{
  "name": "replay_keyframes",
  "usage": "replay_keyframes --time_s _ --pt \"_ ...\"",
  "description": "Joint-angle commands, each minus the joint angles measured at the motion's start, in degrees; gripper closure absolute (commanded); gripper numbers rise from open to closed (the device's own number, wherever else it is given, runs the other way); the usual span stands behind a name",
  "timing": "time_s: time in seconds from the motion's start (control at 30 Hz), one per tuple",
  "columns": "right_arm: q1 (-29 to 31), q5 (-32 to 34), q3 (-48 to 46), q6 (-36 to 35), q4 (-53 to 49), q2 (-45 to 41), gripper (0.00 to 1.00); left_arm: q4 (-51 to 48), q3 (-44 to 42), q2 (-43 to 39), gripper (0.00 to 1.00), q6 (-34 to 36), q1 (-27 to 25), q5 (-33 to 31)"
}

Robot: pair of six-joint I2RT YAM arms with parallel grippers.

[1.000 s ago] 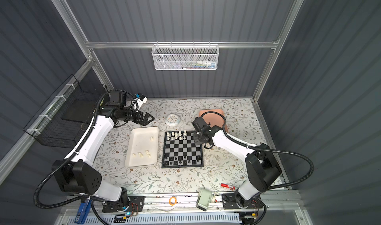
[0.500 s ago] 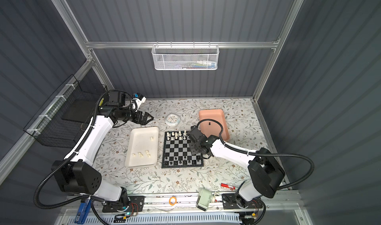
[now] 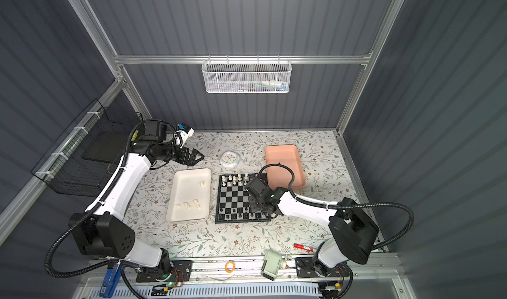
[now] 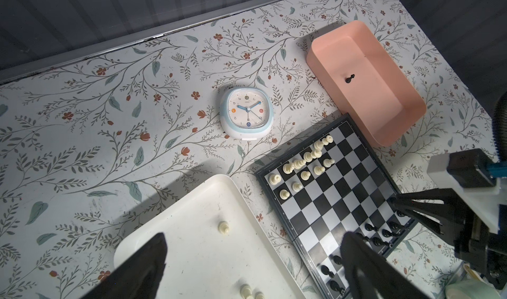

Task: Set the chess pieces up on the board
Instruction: 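Lower the pawn onto the square beside the last pawn and open the right gripper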

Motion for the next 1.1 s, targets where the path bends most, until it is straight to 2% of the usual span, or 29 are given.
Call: replay_keyframes --time_s 0.0,1.07 --pt "0.7 1.1 -1.4 2.0 0.7 0.0 0.84 0.5 0.4 -0.1 0.00 -0.5 0.4 1.3" --pt "2.1 1.7 -3.8 4.0 3.0 3.3 0.83 0.9 -0.3 -0.1 0.01 -0.6 0.4 1.1"
